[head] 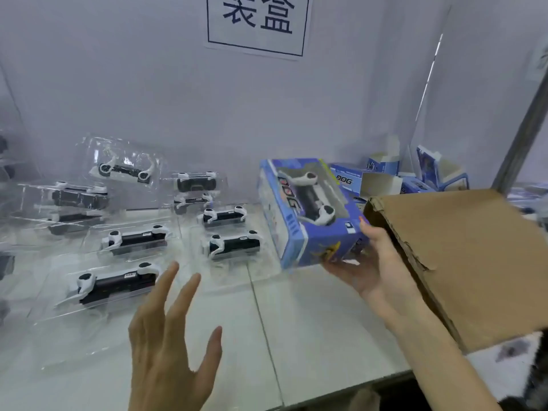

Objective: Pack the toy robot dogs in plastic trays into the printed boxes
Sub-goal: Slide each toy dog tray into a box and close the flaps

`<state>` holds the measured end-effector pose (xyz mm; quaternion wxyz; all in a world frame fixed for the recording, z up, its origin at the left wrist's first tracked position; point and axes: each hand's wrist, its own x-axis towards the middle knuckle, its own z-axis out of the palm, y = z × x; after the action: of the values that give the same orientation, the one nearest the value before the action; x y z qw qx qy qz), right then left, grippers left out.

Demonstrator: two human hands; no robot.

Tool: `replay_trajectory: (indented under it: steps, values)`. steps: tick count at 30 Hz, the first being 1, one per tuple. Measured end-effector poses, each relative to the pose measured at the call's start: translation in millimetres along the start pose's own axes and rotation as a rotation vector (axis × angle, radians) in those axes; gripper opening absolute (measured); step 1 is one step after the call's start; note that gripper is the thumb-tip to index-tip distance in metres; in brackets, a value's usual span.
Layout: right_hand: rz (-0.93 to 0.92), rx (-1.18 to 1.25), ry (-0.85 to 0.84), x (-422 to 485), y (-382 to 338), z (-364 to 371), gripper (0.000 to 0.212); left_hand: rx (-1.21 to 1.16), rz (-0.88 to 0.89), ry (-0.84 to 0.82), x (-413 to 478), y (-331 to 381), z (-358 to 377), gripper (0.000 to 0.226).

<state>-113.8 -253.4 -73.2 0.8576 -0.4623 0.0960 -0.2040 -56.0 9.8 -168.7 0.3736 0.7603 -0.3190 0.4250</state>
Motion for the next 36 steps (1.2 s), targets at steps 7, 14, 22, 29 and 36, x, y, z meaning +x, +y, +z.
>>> replay_trajectory:
  steps: [7, 14, 22, 29, 36]
  values:
    - [-0.302, 0.236, 0.505, 26.1, -17.3, -30.0, 0.023, -0.100, 0.022, -0.009, 3.0, 3.3, 6.3, 0.054]
    - [-0.325, -0.190, 0.538, 25.8, 33.5, -29.9, 0.021, -0.145, 0.065, -0.244, 4.0, 3.5, 7.3, 0.041]
    - [-0.280, -0.959, 0.033, 59.4, 77.9, 23.4, 0.050, -0.030, 0.003, -0.687, -5.7, -1.8, 11.5, 0.035]
    - [0.144, -0.930, 0.090, 102.7, 98.7, 35.6, 0.063, -0.078, -0.077, -0.689, -9.8, -4.7, 13.0, 0.031]
    - [0.009, -0.926, 0.205, 101.0, 99.9, 29.4, 0.025, 0.015, -0.125, -0.699, -12.0, -3.6, 11.5, 0.034]
